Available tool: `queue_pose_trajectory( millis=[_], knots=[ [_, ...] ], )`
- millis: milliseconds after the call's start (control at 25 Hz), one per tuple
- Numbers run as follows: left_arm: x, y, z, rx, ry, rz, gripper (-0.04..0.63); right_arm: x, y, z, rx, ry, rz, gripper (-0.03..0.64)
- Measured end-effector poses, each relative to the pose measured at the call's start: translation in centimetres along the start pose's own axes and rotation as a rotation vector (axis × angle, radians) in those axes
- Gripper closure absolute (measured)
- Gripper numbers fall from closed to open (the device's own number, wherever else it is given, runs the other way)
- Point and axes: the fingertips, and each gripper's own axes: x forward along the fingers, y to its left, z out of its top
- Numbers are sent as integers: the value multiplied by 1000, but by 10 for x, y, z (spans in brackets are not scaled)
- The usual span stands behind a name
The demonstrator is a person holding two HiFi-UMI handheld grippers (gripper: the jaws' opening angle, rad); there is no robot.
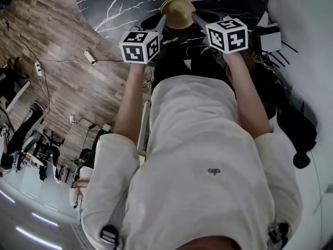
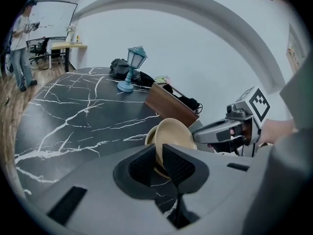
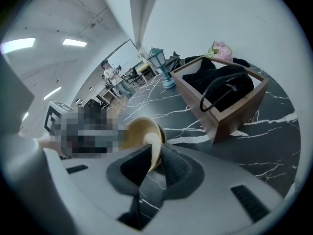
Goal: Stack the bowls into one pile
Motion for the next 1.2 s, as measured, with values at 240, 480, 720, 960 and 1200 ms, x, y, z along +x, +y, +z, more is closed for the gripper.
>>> queue_pose_trajectory(
  millis=[240,480,720,960,1200],
  knots=[
    [-2,6,-8,-50,-15,36,552,5,2,3,-20,17,23,557],
    [-2,11,-11,-72,-24,71,552,8,1,5,-26,22,33,557],
    [-4,14,-14,-87,-32,98,552,7,-2,5,-43,29,40,555],
    [-8,5,-13,-98,-59,115,552,2,0,6,-74,36,65,555],
    [-15,-6,-13,-110,-94,140,552,-4,7,7,-125,40,97,558]
  ],
)
